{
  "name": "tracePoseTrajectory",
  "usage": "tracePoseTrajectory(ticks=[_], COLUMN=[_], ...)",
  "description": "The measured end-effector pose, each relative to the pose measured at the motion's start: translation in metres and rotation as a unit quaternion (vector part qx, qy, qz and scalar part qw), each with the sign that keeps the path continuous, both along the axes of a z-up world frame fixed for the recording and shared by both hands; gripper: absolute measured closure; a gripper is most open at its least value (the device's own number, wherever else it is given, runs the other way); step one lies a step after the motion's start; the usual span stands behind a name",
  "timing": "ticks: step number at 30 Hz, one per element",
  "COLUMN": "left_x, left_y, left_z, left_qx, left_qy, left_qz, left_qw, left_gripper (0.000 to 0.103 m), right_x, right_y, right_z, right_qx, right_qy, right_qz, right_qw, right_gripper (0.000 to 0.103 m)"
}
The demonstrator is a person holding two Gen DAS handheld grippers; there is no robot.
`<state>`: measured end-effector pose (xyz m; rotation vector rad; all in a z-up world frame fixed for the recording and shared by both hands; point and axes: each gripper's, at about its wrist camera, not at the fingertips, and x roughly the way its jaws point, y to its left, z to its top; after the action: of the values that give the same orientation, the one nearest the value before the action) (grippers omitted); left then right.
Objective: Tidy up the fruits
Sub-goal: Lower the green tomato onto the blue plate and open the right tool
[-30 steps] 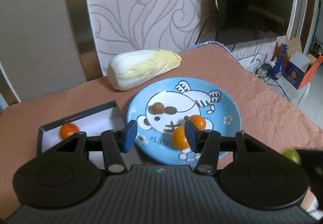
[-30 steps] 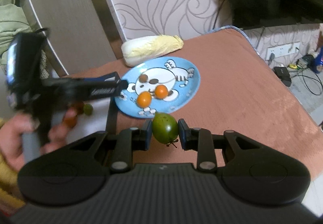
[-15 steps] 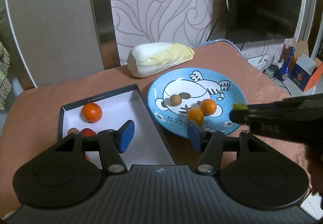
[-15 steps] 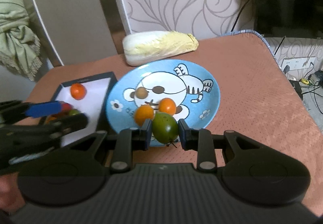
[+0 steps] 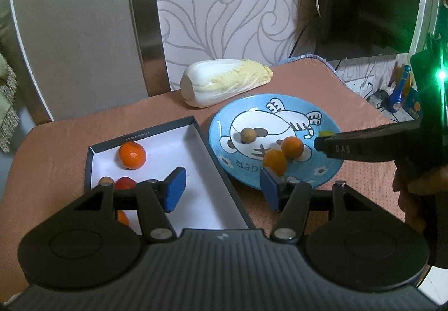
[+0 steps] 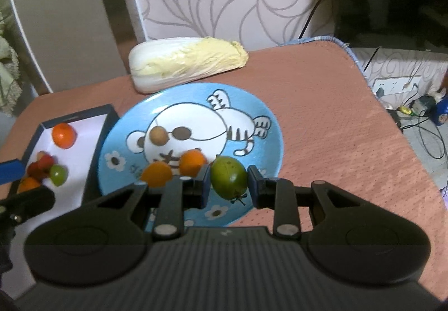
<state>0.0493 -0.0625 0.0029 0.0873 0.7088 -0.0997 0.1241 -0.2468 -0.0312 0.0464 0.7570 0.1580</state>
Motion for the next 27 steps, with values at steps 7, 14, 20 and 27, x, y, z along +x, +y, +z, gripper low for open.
tracePoseTrajectory(ticks=[7,14,20,27], left_x=[0.001,0.000,-0.003,-0.005], left_y=[-0.005,-0.007,-0.012,-0.014], left_z=[-0.001,-0.002,0.000,0.000], left_qx=[0.002,0.001,0.002,0.002], left_qy=[0.001,0.002,-0.003,0.001], left_qz=[-0.011,-0.018,-0.031,-0.038], left_qw=[0.9999,0.9998,0.9995,0.9993], left_gripper=[0.039,0.036,0.034,0.034], right_x=[-0.005,-0.019,-0.033,-0.054], right_y=[-0.007,-0.007,-0.007,0.000], right_z=[0.009,0.027,0.039,0.053], right_qx=[0.013,0.022,0.032,0.051], right_qy=[-0.027,-0.064,-0.081,-0.099], right_qz=[-0.015,-0.022,-0.021,0.011], right_qw=[0.999,0.997,0.996,0.994], right_gripper=[0.066,0.065,0.065,0.065])
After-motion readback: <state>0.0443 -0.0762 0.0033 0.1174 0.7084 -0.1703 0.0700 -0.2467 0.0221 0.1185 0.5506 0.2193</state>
